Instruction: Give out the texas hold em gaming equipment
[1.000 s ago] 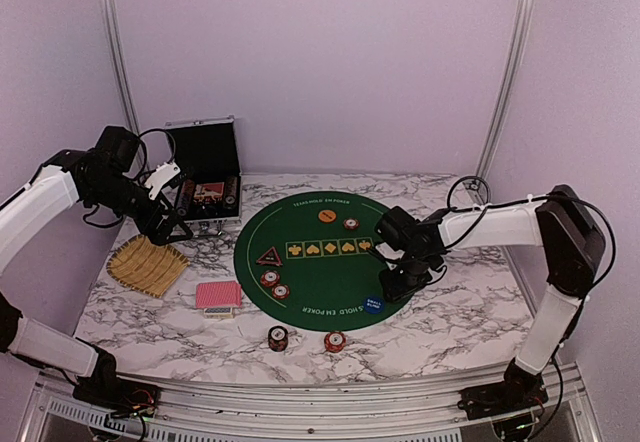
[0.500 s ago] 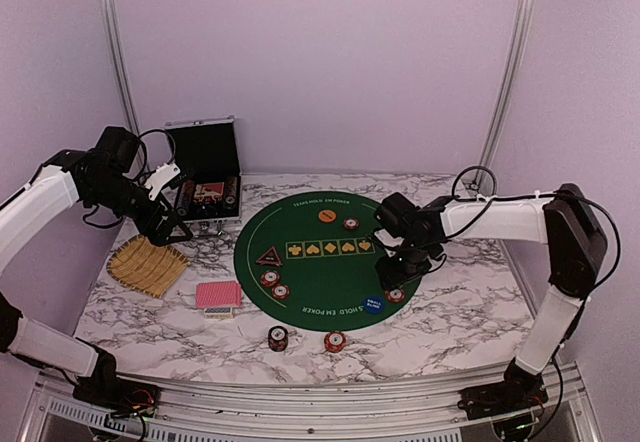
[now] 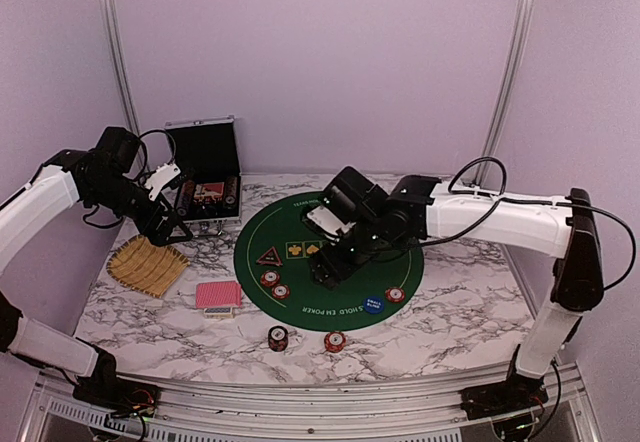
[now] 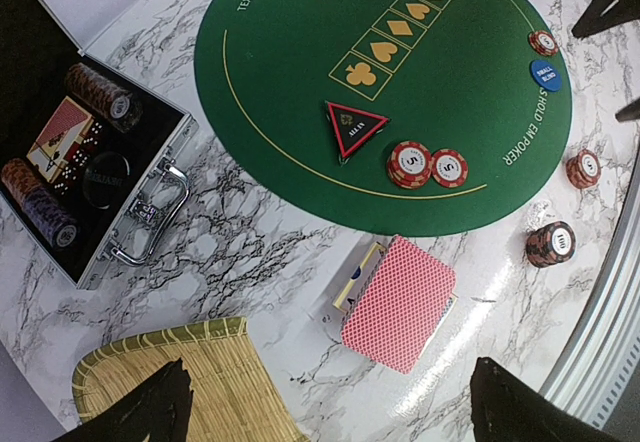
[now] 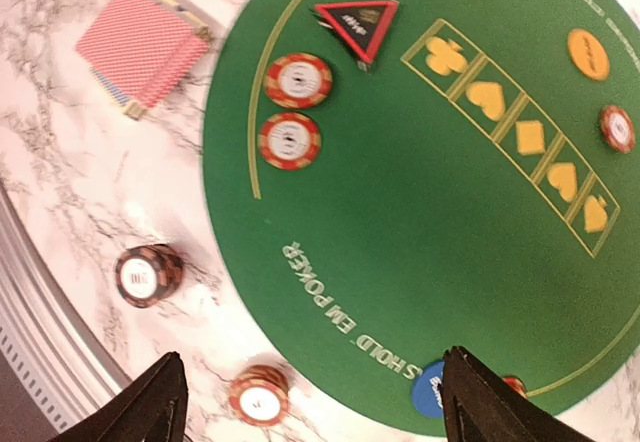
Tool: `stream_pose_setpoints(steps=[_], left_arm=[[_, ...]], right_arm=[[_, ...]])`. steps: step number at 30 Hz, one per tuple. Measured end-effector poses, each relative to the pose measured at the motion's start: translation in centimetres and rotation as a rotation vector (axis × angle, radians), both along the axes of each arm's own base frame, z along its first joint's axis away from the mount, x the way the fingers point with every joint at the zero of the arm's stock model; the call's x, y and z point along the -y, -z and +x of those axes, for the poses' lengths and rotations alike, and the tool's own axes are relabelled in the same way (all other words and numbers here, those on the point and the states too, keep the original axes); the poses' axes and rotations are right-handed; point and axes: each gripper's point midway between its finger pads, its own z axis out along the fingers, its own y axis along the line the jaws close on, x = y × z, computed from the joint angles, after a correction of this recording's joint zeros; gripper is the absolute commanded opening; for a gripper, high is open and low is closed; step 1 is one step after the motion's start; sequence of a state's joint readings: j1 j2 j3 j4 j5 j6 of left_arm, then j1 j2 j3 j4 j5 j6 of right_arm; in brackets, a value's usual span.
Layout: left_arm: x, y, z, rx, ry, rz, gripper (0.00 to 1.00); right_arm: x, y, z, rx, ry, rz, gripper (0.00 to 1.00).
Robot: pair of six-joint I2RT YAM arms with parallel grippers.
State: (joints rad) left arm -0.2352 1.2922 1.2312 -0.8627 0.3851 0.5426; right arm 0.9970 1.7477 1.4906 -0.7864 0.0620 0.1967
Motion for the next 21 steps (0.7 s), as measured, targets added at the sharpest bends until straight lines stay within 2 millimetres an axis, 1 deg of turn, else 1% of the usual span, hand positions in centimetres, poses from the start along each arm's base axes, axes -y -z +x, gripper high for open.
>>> stream_pose_setpoints(steps=[2,5,10,13,17,21], left_arm=[[0.0,0.0,0.0,0.0,0.0,0.0,0.99],[0.0,0.0,0.0,-0.001,0.0,0.0,0.99],[0.0,0.0,-0.1,-0.003,0.0,0.001,0.99],[0.0,0.0,-0.1,-0.003,0.0,0.001,0.99],[0.0,0.0,-0.1,-0.004,0.0,0.001,0.99],[0.0,0.0,-0.1,-0.004,0.0,0.001,0.99]], right_arm=[[-2.1,0.0,-1.3,-0.013,-0.066,0.014,0.87],[-5.1,1.2,-3.5,-0.049,-0.168,0.012,0.88],[-8.1,4.3,-6.3,-0.106,-0.296,-0.027,0.88],[-9.2,5.4,-7.3,-0.128,-0.348,-0.036,0.88],[-10.6,6.0,-8.2,-0.14,-0.404,-0.036,0.87],[-11.2,6.5,-8.6,-0.15,-0.439,-0.041,0.84]])
